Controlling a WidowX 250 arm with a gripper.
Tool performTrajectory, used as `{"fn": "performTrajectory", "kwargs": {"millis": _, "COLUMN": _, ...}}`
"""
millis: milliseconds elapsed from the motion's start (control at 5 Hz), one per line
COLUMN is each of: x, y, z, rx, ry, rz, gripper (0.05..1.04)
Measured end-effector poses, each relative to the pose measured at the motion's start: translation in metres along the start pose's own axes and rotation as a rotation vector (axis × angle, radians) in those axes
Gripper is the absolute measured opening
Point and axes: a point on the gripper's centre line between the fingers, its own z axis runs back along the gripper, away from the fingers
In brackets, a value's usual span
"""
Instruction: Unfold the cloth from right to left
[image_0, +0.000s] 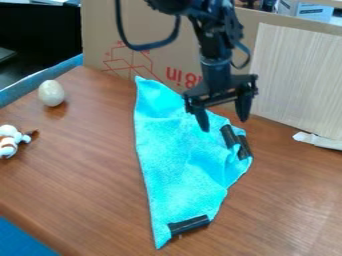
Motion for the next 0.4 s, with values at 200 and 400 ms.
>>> {"fn": "performTrajectory", "kwargs": {"millis": 200, "x": 0.001, "y": -0.014, "z": -0.017, "rx": 0.03, "ry": -0.02, "rz": 0.005, "gripper": 1.001}}
{"fn": "performTrajectory", "kwargs": {"millis": 400, "x": 0.006, "y": -0.018, "z": -0.028, "rx": 0.049, "ry": -0.038, "rz": 0.021, "gripper": 1.001}}
